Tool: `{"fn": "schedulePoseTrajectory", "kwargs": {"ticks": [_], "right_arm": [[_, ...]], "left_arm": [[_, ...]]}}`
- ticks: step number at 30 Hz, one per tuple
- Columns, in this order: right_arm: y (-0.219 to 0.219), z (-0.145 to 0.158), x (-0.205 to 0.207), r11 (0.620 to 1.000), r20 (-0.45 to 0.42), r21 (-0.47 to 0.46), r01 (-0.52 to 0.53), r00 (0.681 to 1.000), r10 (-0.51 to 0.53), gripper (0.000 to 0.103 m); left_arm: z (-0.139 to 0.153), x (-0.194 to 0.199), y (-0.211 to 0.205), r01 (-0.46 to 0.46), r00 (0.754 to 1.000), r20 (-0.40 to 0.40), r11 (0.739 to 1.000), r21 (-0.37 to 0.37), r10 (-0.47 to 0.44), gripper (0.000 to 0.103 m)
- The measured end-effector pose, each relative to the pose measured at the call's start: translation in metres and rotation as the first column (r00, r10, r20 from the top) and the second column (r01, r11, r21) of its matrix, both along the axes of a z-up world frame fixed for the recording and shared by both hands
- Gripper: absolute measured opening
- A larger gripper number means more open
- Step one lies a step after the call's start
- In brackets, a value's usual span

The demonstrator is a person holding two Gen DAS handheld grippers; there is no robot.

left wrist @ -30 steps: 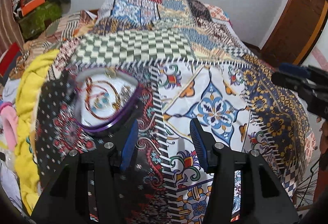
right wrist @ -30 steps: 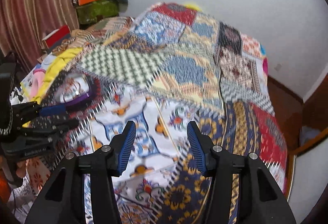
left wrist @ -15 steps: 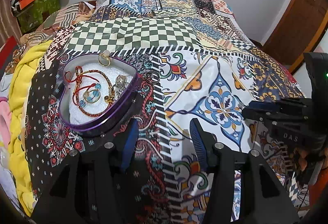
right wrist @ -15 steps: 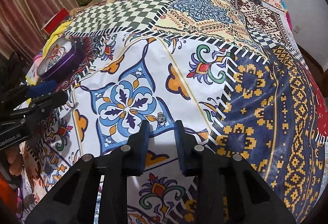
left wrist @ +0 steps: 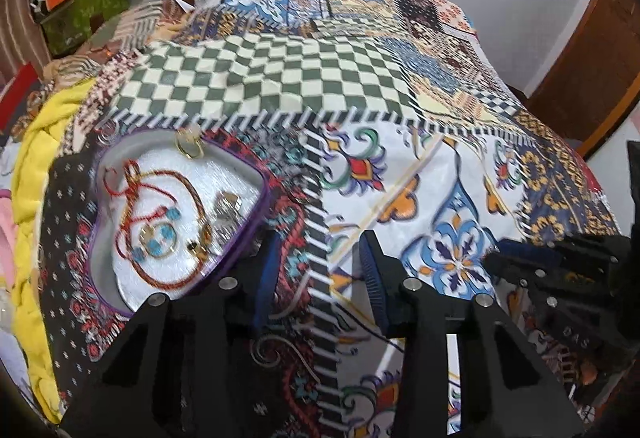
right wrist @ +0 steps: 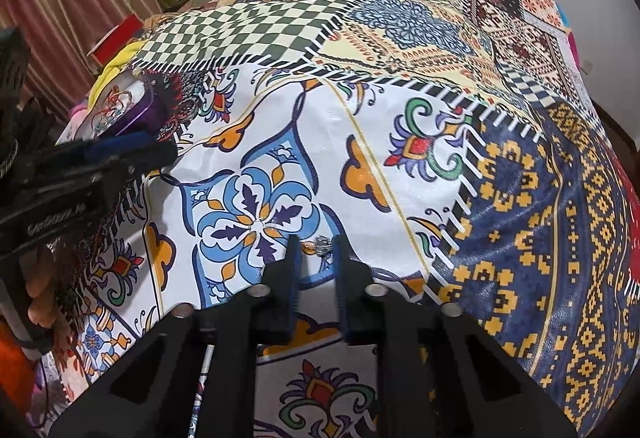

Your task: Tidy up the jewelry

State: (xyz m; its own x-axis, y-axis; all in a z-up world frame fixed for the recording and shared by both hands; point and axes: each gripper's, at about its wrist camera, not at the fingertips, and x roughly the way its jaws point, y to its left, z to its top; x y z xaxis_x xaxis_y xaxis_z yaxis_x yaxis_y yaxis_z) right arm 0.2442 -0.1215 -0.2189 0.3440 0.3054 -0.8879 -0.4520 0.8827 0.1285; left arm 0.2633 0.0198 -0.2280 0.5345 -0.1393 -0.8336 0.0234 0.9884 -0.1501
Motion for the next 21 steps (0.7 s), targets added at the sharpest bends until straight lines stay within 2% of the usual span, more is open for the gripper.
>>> {"fn": "schedulePoseTrajectory", "kwargs": {"ticks": [8,16,21], "right_arm": [[-0.004,0.006,-0.004,0.999,0.044,0.032,0.005,0.999,-0.006,0.012],[-0.014,0.012,-0.001,0.994,0.051,0.100,0.032,0.998,-0.037,0.012],[-0.014,0.013,0.000,0.993,0.052,0.109,0.035,0.998,-0.041,0.012]], "left_arm": [[-0.005,0.015,-0.010,-0.004,1.000,0.009,0.999,0.054,0.004,0.030],[-0.008,0.029,-0.021,-0.002,1.000,0.006,0.996,0.085,0.001,0.028],[-0.010,0.039,-0.024,-0.006,1.000,0.001,0.996,0.091,0.006,0.015]]}}
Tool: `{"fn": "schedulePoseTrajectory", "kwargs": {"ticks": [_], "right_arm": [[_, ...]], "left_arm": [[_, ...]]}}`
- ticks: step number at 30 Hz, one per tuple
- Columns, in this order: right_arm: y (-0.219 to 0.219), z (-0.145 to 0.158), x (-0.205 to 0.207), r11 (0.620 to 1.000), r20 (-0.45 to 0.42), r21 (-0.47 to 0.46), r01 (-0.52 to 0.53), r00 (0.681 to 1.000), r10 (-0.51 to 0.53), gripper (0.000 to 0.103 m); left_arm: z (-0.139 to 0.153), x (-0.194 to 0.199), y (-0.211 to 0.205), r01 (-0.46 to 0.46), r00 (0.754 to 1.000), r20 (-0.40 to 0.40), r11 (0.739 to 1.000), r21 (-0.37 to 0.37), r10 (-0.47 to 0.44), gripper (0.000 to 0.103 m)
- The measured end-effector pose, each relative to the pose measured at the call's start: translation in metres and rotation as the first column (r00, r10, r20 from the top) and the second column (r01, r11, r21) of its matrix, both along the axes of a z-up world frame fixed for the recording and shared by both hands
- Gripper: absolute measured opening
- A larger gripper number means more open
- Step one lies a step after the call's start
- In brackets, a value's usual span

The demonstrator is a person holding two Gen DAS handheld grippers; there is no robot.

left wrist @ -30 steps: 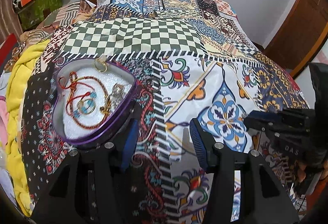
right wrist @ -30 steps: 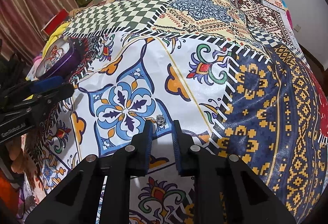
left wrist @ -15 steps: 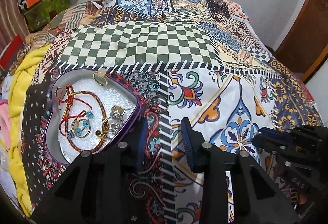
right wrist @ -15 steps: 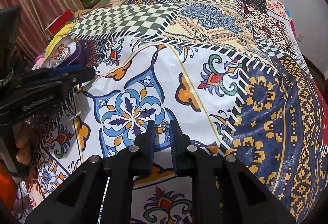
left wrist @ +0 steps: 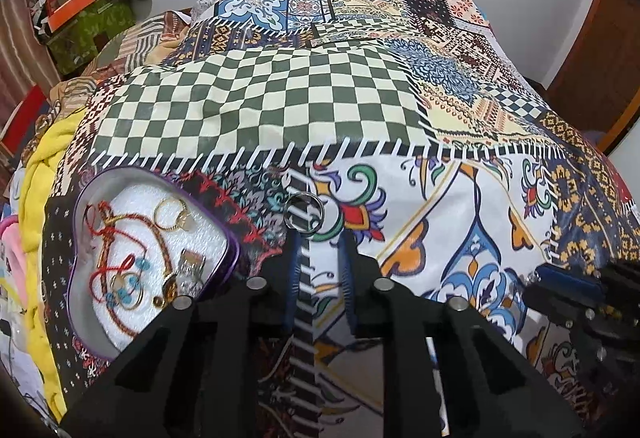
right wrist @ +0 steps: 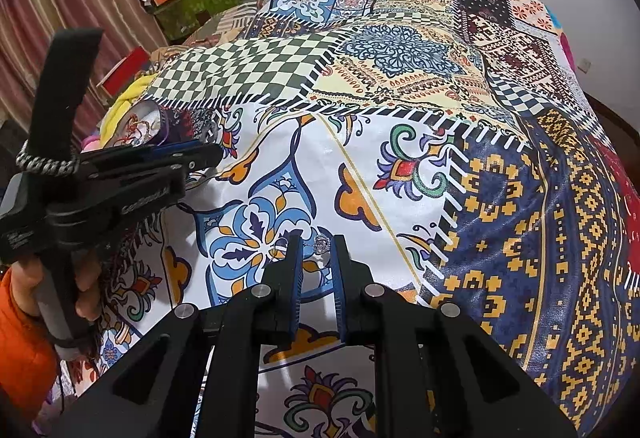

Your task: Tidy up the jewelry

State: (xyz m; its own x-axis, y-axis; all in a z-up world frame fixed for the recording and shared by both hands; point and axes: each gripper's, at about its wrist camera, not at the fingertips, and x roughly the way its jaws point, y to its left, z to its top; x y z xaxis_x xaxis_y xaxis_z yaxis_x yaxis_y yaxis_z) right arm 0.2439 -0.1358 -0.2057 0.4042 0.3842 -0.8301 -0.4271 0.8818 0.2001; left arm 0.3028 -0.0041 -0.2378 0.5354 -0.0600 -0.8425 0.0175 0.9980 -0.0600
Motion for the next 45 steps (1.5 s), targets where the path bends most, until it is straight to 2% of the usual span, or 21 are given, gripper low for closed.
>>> {"fn": "schedulePoseTrajectory", "kwargs": {"ticks": [2,4,9,19,23,25,28,30,34,38,40,41,45], "right_arm": [[-0.001,0.001,0.000,1.000,0.002,0.006,0.003,1.000,-0.003,0.012],[-0.003,0.001,0.000,1.000,0.005,0.011,0.010,1.000,-0.010,0.012],[-0.007,0.003,0.001,0.999,0.004,0.030,0.021,1.000,-0.022,0.012],[-0.012,0.005,0.003,0.998,0.006,0.055,0.039,0.999,-0.040,0.012],[-0.012,0.006,0.003,0.997,0.005,0.058,0.043,0.999,-0.044,0.012],[-0.013,0.006,0.003,0.997,0.005,0.060,0.046,0.999,-0.047,0.012],[-0.014,0.007,0.003,0.996,0.001,0.068,0.051,0.999,-0.051,0.012],[-0.015,0.006,0.004,0.996,-0.004,0.076,0.050,0.999,-0.050,0.012],[-0.015,0.007,0.004,0.996,-0.003,0.082,0.044,0.999,-0.043,0.012],[-0.014,0.008,0.003,0.995,0.006,0.088,0.038,0.999,-0.039,0.012],[-0.015,0.008,0.002,0.995,0.008,0.092,0.038,0.999,-0.039,0.012],[-0.015,0.009,0.002,0.995,0.008,0.094,0.037,0.999,-0.038,0.012],[-0.016,0.009,0.002,0.994,0.008,0.103,0.038,0.999,-0.039,0.012]], "left_arm": [[0.000,0.003,0.001,-0.006,1.000,-0.003,1.000,-0.009,0.006,0.010],[0.000,0.006,0.003,-0.012,1.000,-0.002,1.000,-0.025,0.012,0.000],[0.001,0.002,0.010,-0.007,1.000,-0.004,0.997,-0.073,0.007,0.000],[0.022,-0.042,0.016,0.031,0.999,0.044,0.995,-0.090,-0.027,0.000],[0.033,-0.047,0.022,0.035,0.998,0.047,0.995,-0.097,-0.030,0.000],[0.034,-0.043,0.027,0.023,0.999,0.035,0.992,-0.121,-0.019,0.003],[0.028,-0.032,0.029,-0.008,1.000,0.002,0.990,-0.137,0.008,0.017],[0.021,-0.026,0.027,-0.025,1.000,-0.010,0.991,-0.134,0.024,0.034],[0.009,-0.015,0.019,-0.033,0.999,-0.024,0.993,-0.114,0.031,0.036],[0.004,-0.009,0.004,-0.020,1.000,-0.004,0.999,-0.037,0.019,0.036],[0.002,-0.005,0.000,-0.013,1.000,0.000,1.000,-0.023,0.013,0.036],[0.002,-0.003,-0.002,-0.008,1.000,0.003,1.000,-0.018,0.008,0.032],[0.002,0.005,-0.003,0.035,0.999,0.007,0.998,-0.050,-0.034,0.012]]}}
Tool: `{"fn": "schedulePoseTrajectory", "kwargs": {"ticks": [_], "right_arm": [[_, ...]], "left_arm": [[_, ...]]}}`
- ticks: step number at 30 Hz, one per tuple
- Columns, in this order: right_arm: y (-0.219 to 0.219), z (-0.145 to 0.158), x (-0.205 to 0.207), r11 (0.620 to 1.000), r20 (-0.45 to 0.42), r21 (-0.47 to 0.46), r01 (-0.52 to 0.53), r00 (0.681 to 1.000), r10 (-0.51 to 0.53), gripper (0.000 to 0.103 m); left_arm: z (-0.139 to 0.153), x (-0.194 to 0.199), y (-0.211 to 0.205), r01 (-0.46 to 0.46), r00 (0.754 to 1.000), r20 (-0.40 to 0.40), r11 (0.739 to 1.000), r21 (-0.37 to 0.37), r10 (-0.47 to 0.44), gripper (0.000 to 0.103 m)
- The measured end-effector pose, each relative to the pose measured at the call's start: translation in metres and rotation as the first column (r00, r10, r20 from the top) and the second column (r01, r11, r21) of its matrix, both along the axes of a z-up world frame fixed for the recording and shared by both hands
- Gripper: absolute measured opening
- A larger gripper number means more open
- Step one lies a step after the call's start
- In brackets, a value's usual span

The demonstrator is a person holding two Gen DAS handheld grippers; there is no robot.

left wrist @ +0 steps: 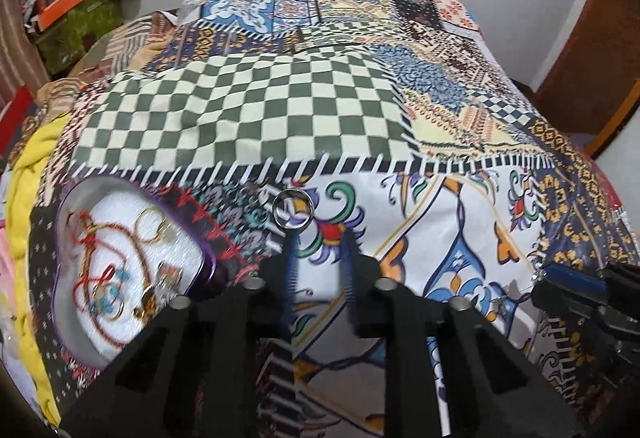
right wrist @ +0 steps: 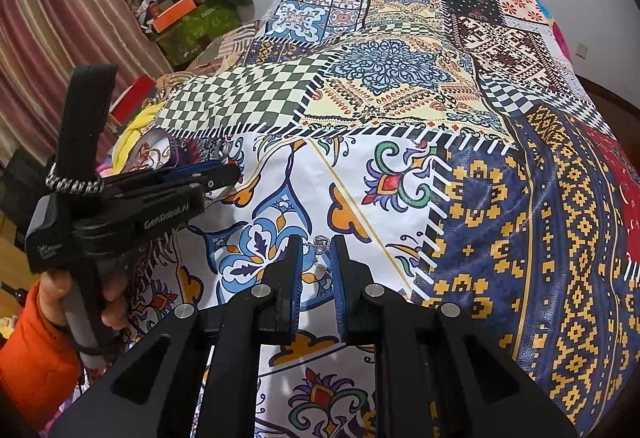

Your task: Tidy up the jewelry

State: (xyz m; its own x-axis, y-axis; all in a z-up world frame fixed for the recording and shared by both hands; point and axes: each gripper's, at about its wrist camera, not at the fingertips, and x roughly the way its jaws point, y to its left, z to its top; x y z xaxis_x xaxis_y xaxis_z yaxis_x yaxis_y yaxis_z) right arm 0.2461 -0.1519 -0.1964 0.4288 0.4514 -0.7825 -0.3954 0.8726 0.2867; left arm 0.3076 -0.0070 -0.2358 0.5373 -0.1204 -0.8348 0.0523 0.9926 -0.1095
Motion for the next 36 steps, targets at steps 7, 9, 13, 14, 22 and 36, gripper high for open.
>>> {"fn": "schedulePoseTrajectory", "kwargs": {"ticks": [7,9,13,14,22,36], "right_arm": [[-0.001,0.001,0.000,1.000,0.004,0.004,0.004,1.000,-0.004,0.012],[-0.002,0.001,0.000,1.000,0.004,0.005,0.006,1.000,-0.006,0.012],[-0.003,0.001,0.001,1.000,0.005,0.006,0.006,1.000,-0.006,0.012],[-0.002,0.001,0.000,1.000,0.005,0.005,0.007,1.000,-0.007,0.012],[-0.002,0.008,-0.001,1.000,0.015,-0.001,0.006,1.000,-0.006,0.012],[0.005,0.046,0.006,1.000,0.099,0.026,-0.001,0.995,-0.002,0.012]], "left_arm": [[0.002,0.004,-0.005,0.035,0.999,0.014,0.999,0.017,-0.036,0.000],[0.005,0.001,-0.007,0.054,0.998,0.021,0.998,0.010,-0.054,0.000],[0.014,-0.019,-0.010,0.089,0.994,0.057,0.996,0.012,-0.089,0.000],[0.016,-0.024,-0.009,0.094,0.993,0.064,0.995,0.015,-0.095,0.000],[0.047,-0.062,0.020,0.057,0.992,0.112,0.998,0.004,-0.057,0.000],[0.014,-0.029,0.034,-0.049,0.999,-0.004,0.995,-0.089,0.049,0.030]]}}
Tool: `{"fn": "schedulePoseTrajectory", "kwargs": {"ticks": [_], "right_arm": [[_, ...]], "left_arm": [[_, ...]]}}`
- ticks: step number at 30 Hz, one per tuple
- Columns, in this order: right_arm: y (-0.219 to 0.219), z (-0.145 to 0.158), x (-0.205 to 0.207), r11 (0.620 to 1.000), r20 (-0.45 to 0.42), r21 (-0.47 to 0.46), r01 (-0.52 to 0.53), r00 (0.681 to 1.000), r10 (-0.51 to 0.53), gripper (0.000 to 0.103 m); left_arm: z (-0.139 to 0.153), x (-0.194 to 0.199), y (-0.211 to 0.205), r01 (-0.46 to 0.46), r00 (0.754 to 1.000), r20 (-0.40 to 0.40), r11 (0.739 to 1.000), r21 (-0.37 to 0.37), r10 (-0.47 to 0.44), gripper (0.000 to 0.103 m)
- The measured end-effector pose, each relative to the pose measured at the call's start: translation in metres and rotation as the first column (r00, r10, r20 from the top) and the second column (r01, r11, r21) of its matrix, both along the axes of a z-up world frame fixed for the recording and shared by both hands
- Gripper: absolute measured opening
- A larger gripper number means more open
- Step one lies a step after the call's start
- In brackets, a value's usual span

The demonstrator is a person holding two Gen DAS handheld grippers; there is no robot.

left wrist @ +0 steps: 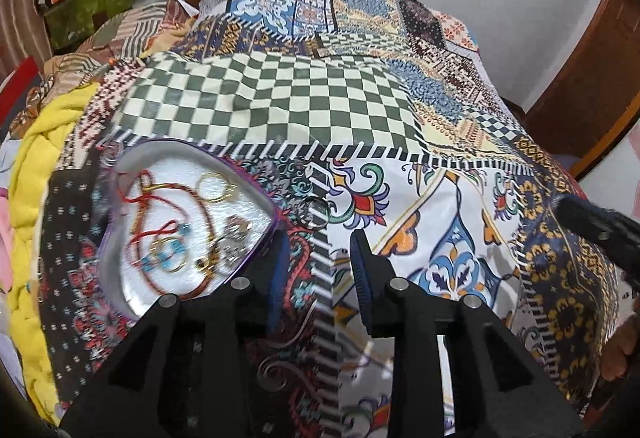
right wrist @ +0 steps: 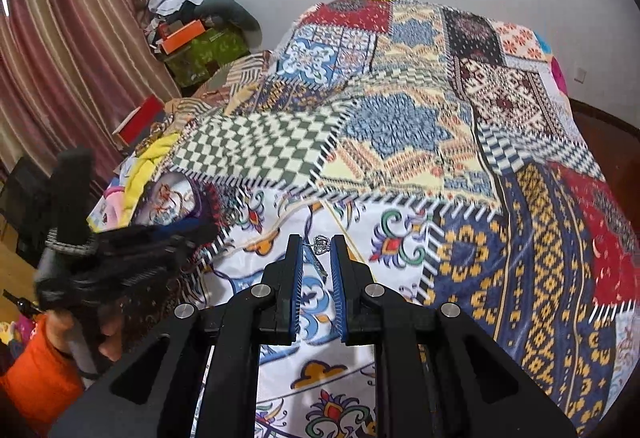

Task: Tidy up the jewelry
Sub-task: 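Carry both earrings over the purple tin and open both tools to drop them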

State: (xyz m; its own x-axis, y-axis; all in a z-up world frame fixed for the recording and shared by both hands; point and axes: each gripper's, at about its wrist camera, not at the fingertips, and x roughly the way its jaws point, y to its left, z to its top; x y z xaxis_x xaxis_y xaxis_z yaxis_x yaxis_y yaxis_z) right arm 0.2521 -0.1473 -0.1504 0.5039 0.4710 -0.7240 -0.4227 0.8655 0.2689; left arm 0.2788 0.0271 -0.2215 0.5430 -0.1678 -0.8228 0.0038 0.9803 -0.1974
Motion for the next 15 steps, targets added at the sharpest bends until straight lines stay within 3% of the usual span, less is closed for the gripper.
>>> {"fn": "schedulePoseTrajectory", "kwargs": {"ticks": [6,9,15], "right_arm": [[0.001,0.012,0.004,1.000,0.036,0.015,-0.013,0.999,0.012,0.012],[0.002,0.012,0.005,1.000,0.039,0.019,-0.016,0.999,0.015,0.012],[0.002,0.013,0.008,1.000,0.036,0.016,-0.016,0.999,0.015,0.012]], "left_arm": [[-0.010,0.018,-0.007,-0.026,1.000,0.003,0.998,0.059,0.026,0.030],[-0.016,0.027,-0.010,-0.003,1.000,-0.016,0.998,0.064,0.004,0.021],[-0.014,0.026,-0.012,0.037,0.999,-0.006,0.998,0.052,-0.037,0.020]]}}
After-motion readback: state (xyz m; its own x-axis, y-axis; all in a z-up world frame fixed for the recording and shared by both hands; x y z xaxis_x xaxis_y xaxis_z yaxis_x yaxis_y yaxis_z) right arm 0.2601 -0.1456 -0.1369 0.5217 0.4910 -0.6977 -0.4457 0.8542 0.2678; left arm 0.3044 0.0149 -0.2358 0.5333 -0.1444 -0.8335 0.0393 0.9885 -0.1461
